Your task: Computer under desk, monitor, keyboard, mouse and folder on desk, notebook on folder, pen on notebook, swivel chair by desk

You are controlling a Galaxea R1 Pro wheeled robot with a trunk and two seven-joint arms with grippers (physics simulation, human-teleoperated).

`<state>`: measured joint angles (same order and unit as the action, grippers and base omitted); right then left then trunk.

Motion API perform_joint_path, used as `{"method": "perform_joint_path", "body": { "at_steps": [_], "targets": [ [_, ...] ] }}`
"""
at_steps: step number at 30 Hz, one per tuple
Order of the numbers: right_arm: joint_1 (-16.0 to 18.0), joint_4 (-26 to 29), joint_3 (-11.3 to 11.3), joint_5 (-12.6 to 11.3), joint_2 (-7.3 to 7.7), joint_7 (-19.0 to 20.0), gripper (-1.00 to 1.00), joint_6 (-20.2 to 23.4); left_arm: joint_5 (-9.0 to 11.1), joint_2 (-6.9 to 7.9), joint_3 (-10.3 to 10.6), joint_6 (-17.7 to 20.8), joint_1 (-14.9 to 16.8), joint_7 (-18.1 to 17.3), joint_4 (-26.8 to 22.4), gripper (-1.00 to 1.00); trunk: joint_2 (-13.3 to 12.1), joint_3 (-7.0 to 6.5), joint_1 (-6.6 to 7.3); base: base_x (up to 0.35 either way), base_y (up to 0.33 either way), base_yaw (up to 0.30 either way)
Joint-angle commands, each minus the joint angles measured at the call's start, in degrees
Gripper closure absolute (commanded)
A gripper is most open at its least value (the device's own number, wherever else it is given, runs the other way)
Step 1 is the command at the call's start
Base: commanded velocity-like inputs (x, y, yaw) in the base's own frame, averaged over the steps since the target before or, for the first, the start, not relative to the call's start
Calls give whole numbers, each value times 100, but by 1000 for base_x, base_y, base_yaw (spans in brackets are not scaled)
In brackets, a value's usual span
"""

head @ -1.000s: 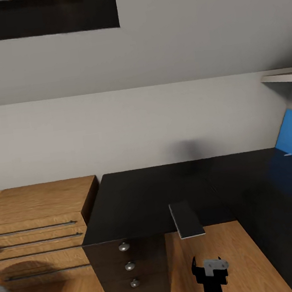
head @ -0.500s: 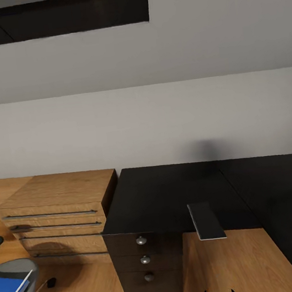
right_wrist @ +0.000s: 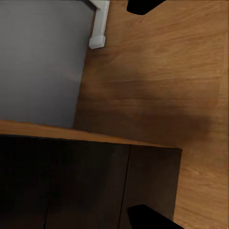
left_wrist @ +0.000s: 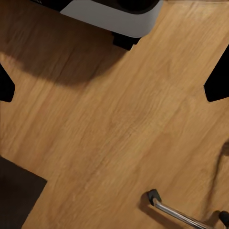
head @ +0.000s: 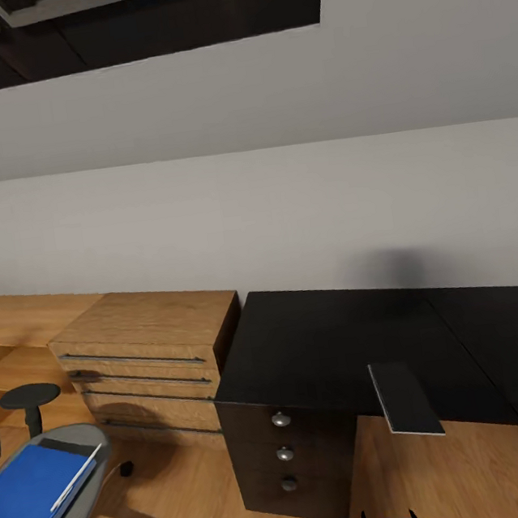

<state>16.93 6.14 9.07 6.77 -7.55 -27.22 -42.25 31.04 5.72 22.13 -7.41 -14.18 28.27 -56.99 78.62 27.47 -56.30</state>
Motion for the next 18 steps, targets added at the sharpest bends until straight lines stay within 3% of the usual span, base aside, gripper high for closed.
{"method": "perform_joint_path", "body": {
  "at_steps": [1,9,18],
  "targets": [
    [3,-7,8,61,-1,-61,-100,-48,61,8,28,-41,3,32,-5,-100,3,8,0,0,0,278],
    [3,-240,22,78,8,-19,-100,-262,60,8,28,-41,3,31,-5,-100,3,36,0,0,0,250],
    [3,-293,47,68,172,92,-100,-275,60,8,28,-41,3,30,-5,-100,3,42,0,-2,1,37]
  ]
}}
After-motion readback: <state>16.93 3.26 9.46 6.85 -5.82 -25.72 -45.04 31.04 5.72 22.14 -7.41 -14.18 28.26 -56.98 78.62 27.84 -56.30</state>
